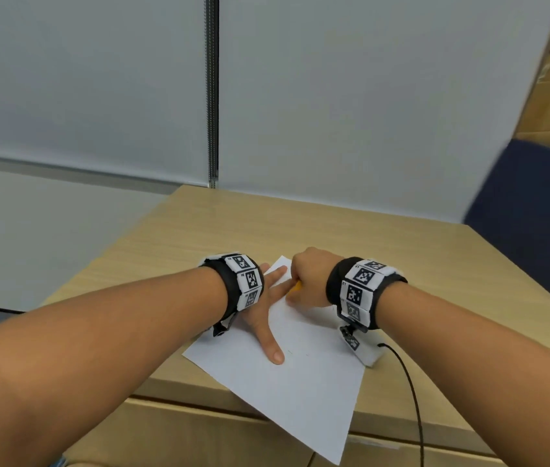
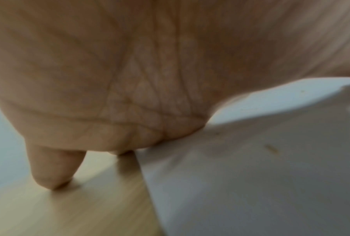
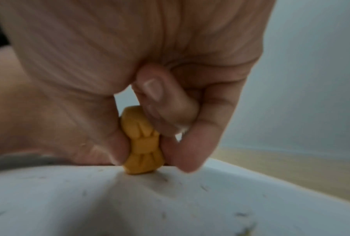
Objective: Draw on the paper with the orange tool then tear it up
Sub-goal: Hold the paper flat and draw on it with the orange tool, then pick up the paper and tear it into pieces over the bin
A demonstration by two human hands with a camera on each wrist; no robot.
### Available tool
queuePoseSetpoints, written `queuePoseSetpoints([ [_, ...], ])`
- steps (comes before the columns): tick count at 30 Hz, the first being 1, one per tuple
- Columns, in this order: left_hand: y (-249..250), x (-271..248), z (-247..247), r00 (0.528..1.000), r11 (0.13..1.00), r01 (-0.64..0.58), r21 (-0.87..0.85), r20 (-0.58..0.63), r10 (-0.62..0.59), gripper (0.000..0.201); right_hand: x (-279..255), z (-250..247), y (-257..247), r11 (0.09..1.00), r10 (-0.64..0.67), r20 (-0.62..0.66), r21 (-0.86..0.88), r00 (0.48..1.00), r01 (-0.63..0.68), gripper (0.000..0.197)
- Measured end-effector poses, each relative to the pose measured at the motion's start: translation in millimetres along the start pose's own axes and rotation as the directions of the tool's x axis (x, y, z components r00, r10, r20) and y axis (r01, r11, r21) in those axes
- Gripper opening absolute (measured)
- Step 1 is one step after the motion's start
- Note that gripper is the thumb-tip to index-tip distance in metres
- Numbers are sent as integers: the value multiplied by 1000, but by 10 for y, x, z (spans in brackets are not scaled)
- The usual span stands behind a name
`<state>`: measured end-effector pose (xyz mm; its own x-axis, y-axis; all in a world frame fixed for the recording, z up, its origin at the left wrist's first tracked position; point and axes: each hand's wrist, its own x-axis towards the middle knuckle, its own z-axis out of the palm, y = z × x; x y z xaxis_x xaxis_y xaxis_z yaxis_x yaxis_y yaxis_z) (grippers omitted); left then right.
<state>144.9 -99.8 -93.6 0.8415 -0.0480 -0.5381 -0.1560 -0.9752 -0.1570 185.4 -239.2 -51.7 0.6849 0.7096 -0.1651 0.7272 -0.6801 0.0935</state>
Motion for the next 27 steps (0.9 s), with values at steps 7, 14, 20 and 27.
queuePoseSetpoints([
  [7,-4,-5,-8,999,1000,11,-3,33,-11,158,-254,75,-113,995,-1,-33,-97,999,-2,30],
  [14,-24,-29,25,1000,1000,15,-15,-11,-15,160,-755,91,337,985,155,-47,83,987,-151,38],
  [20,1,-200,-169,993,970,-119,211,11,120,158,-1320,379,927,920,383,81,54,920,-388,37],
  [27,25,-434,-193,952,945,-293,143,139,274,125,-1512,546,941,899,431,103,39,897,-436,35],
])
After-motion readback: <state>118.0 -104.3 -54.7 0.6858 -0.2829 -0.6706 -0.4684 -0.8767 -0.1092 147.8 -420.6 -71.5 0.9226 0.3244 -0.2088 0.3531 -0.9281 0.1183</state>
